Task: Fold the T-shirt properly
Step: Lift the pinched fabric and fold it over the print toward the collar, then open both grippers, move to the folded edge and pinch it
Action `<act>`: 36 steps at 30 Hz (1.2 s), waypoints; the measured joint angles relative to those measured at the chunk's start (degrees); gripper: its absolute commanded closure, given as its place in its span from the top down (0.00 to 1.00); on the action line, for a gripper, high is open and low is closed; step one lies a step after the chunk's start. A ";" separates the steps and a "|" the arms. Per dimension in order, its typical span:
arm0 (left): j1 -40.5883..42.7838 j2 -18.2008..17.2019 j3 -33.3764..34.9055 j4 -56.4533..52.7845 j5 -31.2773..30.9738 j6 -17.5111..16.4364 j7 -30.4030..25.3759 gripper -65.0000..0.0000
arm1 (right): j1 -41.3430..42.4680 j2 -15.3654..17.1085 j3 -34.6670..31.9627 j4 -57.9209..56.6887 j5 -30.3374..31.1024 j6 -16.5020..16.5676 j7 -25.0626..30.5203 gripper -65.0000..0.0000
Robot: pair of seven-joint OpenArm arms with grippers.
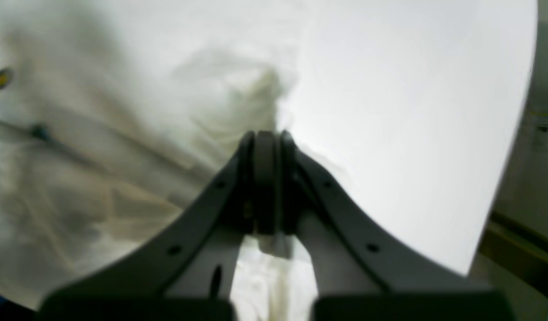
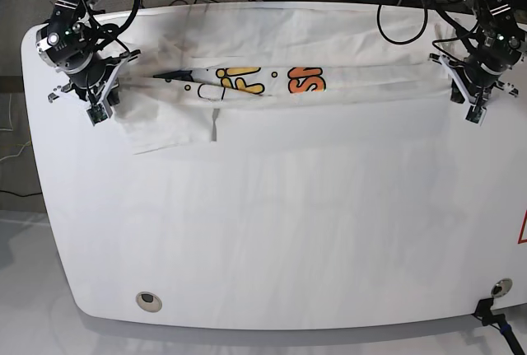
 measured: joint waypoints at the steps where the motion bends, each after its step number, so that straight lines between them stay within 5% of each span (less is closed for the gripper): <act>1: -0.02 -0.04 -0.87 0.00 0.07 0.02 0.02 0.00 | -0.35 0.24 0.07 0.00 -0.04 0.00 -0.09 0.00; 10: 1.73 -0.20 -1.46 -0.02 0.15 0.02 -0.20 0.00 | -4.79 1.46 0.00 0.04 0.15 0.04 0.39 0.00; 18: 2.95 -0.22 -0.96 -1.84 0.52 0.02 -0.37 0.00 | -6.62 -0.87 -0.13 -3.37 0.00 0.02 0.46 0.00; 22: 3.02 -0.20 0.44 -5.22 0.63 0.02 -0.20 0.43 | -6.47 -0.85 -0.11 -5.95 0.00 0.00 0.63 0.33; 28: 2.64 -2.69 2.49 -6.88 0.74 0.22 -0.31 0.45 | -6.14 -0.52 -0.11 -5.81 -0.09 -0.02 0.72 0.80; 36: -4.72 -5.09 -0.52 -4.52 0.37 0.15 -0.33 0.45 | -4.63 0.42 -0.11 -1.86 0.11 0.02 0.39 0.82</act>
